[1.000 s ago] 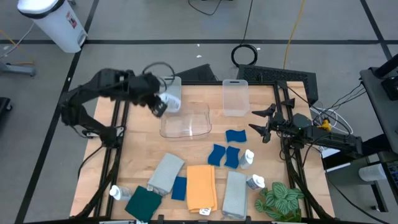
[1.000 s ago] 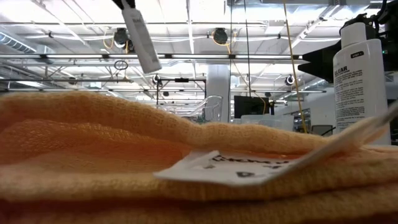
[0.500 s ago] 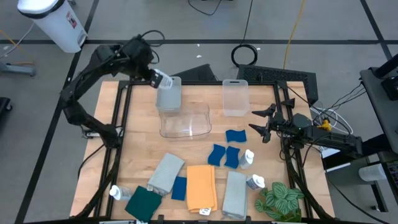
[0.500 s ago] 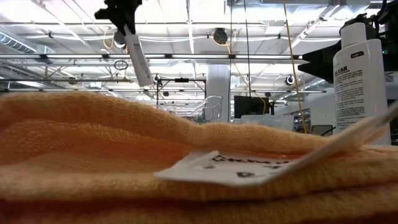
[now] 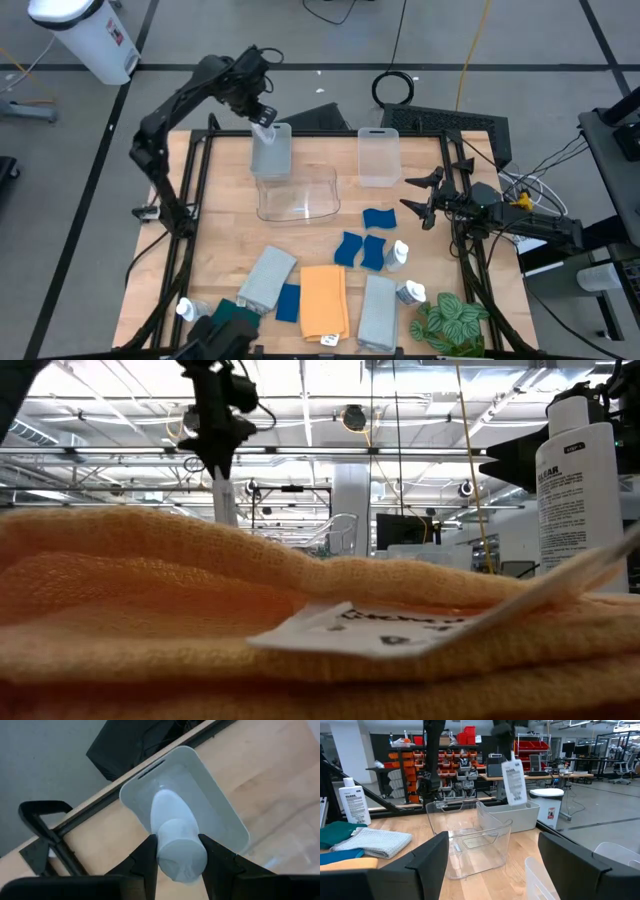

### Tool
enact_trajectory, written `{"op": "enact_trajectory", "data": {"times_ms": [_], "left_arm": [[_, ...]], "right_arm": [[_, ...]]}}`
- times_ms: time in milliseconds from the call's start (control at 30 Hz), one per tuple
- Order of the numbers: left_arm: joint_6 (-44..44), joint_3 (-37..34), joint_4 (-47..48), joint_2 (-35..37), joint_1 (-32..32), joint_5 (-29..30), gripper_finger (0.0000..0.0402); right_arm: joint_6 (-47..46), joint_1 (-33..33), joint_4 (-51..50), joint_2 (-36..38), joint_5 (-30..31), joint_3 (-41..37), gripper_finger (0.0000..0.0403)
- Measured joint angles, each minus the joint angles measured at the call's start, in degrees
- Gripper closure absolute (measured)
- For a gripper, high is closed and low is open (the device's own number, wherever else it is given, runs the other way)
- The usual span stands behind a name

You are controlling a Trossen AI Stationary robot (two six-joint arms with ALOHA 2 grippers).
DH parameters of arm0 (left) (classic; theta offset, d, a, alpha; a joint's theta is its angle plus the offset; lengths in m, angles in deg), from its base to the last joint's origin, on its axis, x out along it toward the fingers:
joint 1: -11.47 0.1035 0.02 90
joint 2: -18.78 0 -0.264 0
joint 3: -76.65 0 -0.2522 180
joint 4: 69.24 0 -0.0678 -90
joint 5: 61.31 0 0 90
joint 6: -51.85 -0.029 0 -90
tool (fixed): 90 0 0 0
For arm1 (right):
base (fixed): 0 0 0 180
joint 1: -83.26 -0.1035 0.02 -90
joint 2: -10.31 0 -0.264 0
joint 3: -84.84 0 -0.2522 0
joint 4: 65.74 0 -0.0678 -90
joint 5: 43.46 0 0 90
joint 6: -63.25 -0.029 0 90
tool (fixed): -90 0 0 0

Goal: Pick & Place Kitchen Items
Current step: Put the white plastic restorer bottle into the gray bin

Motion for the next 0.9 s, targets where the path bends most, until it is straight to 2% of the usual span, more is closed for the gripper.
{"op": "enact_trajectory", "data": {"times_ms": [200,433,900], "left_arm": [[1.52,0.00,-4.55,-4.23,0.31,1.01,0.0285],[3.03,-0.09,-5.63,-7.08,-1.38,1.97,0.0285],[5.23,-0.09,-7.73,-7.06,-5.01,2.32,0.0285]], "right_arm": [[0.00,0.00,0.00,0.00,0.00,0.00,0.0124],[0.00,0.01,0.00,-0.01,-0.01,-0.02,0.0124],[0.00,0.01,0.00,0.00,0.00,-0.01,0.0124]]}}
